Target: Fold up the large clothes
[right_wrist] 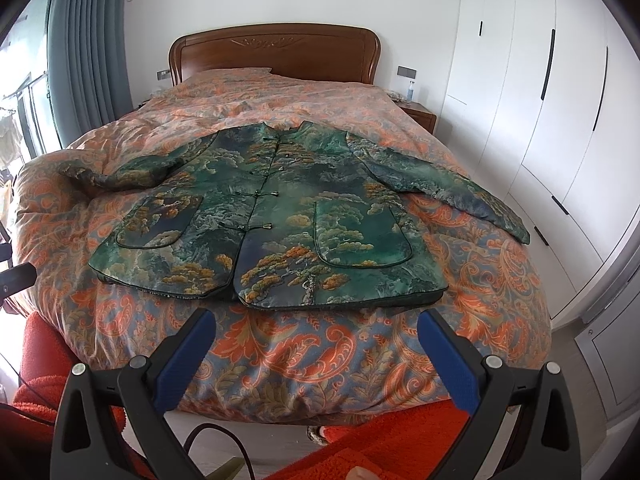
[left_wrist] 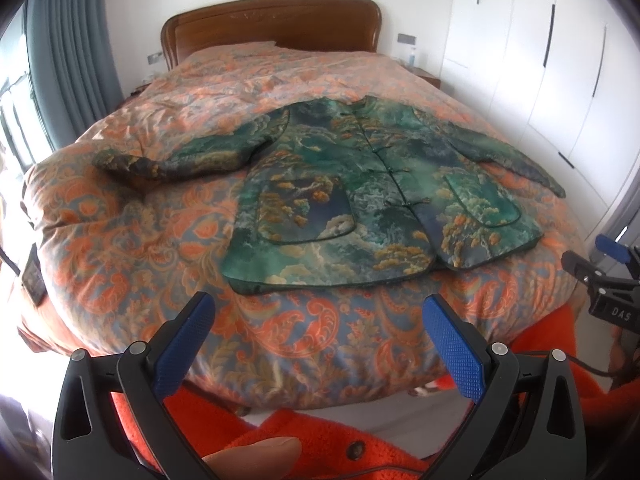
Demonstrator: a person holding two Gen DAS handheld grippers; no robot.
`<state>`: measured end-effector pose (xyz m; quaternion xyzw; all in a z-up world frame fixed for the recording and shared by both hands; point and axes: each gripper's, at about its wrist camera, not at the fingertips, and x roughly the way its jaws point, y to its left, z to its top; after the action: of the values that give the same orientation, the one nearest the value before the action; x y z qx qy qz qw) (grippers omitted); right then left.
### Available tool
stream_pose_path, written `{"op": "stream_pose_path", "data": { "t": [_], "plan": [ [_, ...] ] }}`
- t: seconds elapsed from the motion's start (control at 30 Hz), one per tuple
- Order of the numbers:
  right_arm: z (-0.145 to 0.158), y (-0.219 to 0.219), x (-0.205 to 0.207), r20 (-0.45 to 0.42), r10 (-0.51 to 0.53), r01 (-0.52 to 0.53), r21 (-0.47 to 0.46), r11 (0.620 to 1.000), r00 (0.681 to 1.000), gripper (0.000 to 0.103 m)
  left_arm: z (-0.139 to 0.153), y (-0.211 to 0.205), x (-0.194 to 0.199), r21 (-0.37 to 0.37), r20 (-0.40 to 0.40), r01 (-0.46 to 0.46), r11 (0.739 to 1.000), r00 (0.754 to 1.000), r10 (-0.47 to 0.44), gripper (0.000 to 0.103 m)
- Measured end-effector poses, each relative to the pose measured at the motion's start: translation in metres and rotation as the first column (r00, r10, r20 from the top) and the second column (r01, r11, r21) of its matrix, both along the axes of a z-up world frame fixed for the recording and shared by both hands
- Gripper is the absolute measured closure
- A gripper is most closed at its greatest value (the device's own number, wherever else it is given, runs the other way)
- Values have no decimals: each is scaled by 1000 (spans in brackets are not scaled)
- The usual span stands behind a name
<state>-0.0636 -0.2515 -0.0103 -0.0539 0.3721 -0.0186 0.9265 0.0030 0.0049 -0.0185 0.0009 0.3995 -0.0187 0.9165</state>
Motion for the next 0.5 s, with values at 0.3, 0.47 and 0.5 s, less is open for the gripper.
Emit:
{"op": "stream_pose_path", "data": {
  "t": [0.3, 0.47, 0.5],
  "plan": [
    [8, -2, 2, 75, 41, -43, 26, 999, 996, 0, 8, -2, 15, 11, 39, 0, 1000, 999, 0, 0],
    [4, -6, 7, 59, 82, -87, 87, 992, 995, 0, 7, -4, 21, 9, 36, 6, 1000, 999, -6, 0],
    [2, -7, 8, 54, 81, -85, 86, 993, 995, 0, 5, -5, 22, 2, 26, 10, 1000, 1000, -10, 0]
  ]
}}
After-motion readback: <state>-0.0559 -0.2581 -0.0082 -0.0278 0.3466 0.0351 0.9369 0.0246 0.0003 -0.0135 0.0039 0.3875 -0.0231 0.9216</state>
